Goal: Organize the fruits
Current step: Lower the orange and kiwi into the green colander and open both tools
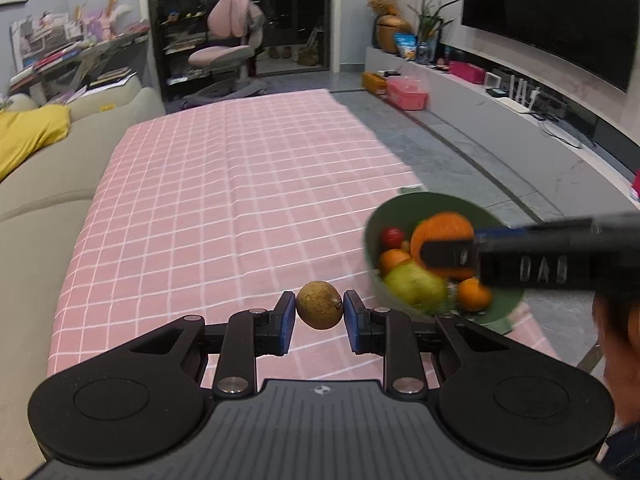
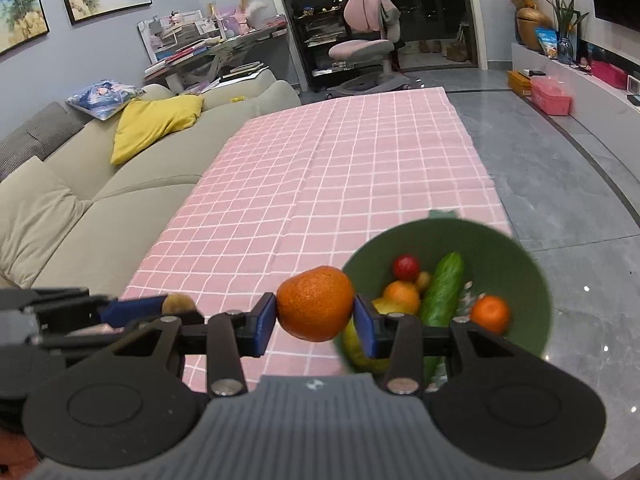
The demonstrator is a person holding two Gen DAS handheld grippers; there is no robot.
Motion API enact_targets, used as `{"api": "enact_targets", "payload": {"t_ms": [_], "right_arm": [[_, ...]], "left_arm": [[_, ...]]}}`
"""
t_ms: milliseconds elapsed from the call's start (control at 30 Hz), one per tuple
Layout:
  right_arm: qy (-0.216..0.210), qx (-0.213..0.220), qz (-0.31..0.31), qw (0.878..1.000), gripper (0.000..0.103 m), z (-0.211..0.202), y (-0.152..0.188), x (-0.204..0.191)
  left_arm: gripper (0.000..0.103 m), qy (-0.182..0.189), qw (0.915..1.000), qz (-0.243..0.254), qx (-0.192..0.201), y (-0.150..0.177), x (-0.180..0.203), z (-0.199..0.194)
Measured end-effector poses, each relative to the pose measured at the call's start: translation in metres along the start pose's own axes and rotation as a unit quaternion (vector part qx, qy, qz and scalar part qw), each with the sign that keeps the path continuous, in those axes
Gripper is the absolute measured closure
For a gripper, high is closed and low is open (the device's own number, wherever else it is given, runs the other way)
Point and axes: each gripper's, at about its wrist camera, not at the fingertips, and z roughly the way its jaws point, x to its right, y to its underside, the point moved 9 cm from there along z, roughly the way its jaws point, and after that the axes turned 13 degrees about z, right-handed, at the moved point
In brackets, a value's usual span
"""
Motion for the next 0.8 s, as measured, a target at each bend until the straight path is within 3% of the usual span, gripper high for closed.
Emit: {"api": "enact_targets", "payload": {"t_ms": [433, 800], "right_arm": [[0.046, -0.035, 0.02, 0.998, 0.063, -0.029, -0.047, 0.096], [0.059, -0.056, -0.005, 0.997, 0.063, -0.026, -0.048, 0.119]], "left_arm": [[0.073, 0.033, 0.9985, 0.043, 0.01, -0.032, 0.063, 0.016], [0.073, 0.059, 0.9947, 0.084, -0.011, -0.033, 0.119, 0.05]]}}
